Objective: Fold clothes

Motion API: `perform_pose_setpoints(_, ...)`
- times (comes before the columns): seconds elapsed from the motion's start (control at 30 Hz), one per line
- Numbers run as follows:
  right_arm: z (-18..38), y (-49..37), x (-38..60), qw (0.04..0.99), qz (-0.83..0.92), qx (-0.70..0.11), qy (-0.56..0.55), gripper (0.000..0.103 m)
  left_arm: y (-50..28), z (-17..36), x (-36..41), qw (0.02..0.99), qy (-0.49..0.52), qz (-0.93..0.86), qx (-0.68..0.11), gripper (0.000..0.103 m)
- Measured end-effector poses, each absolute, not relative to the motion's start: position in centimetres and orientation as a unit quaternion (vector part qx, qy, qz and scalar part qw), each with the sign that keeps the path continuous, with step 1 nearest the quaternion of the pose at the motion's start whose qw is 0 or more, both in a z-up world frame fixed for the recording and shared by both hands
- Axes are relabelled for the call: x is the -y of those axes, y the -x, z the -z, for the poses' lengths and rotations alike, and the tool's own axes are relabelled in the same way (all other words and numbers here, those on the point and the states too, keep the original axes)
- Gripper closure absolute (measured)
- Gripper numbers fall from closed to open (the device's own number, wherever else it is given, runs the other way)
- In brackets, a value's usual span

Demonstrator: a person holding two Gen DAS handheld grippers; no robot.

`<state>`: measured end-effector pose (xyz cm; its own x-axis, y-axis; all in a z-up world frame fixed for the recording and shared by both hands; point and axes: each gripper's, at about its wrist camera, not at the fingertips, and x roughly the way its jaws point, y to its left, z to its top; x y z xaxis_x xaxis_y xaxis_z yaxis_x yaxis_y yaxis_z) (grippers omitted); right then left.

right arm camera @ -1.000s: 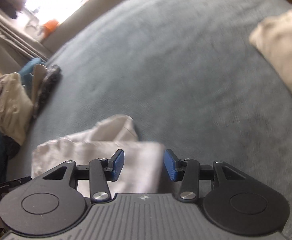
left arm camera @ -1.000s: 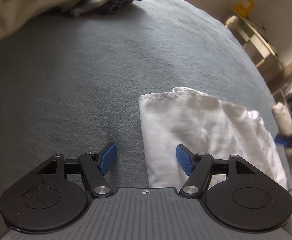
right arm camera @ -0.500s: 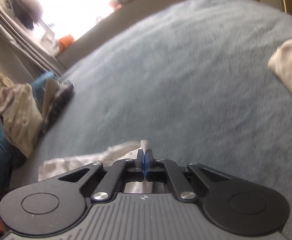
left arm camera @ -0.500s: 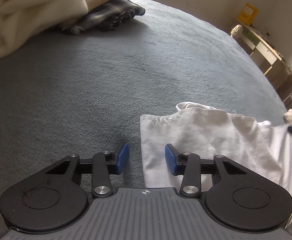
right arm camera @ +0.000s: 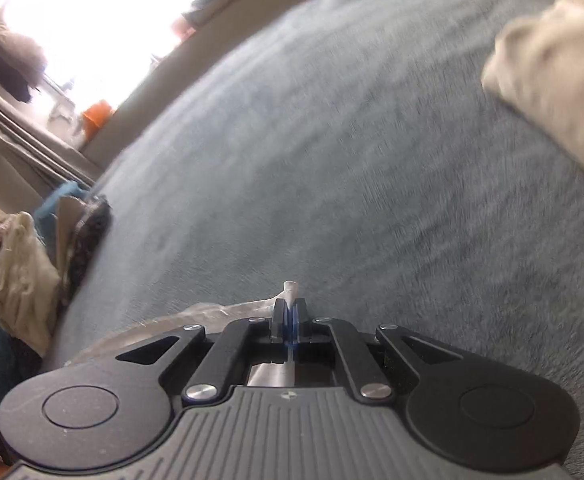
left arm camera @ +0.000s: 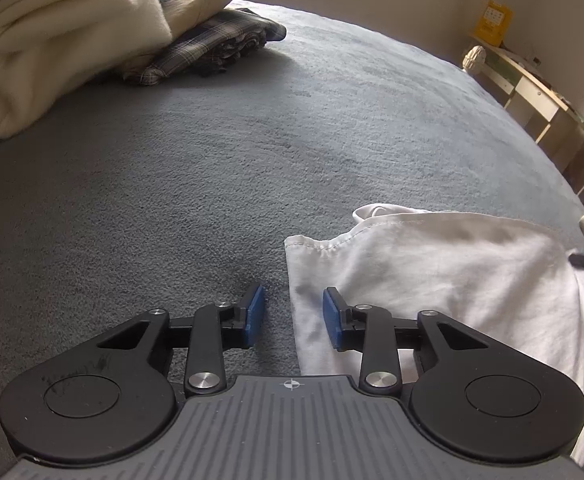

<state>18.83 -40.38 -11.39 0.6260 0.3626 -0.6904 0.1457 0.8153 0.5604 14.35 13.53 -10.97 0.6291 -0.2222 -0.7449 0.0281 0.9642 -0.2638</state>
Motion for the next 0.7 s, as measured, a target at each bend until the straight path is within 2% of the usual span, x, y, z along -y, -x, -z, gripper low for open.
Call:
perform_pose_setpoints(0.13, 11.6, -18.4, 41.2, 0.841, -0.063, -0.426, -0.328, 0.097, -14.2, 10.6, -13.7, 0.899, 0.122, 0.053, -0.418, 0.060)
perform_pose_setpoints(0.2, 11.2, -17.9, 41.8, 0.843, -0.058, -0.419, -0.334, 0.087, -14.1, 10.3, -13.9, 0.903, 0.127, 0.039, -0.409, 0.056)
perform_pose_setpoints(0.27, 10.6, -17.3, 42.4, 0.846, -0.050, -0.411, -0.334, 0.081, -13.9, 9.8, -14.3, 0.907, 0.136, 0.026, -0.397, 0.054)
perform_pose_setpoints(0.53, 7.0, -11.7, 44.8, 0.852, -0.061, -0.393, -0.340, 0.080, -11.3, 6.0, -14.8, 0.924, 0.139, 0.005, -0.357, 0.054)
perform_pose_setpoints(0.63, 5.3, -8.7, 44.8, 0.851, -0.090, -0.402, -0.326, 0.078, -8.9, 3.9, -13.3, 0.927, 0.113, 0.046, -0.355, 0.050)
perform_pose_setpoints(0.7, 4.8, -6.5, 44.5, 0.842, -0.112, -0.417, -0.323, 0.065, -7.2, 3.1, -12.1, 0.925, 0.103, 0.076, -0.359, 0.048)
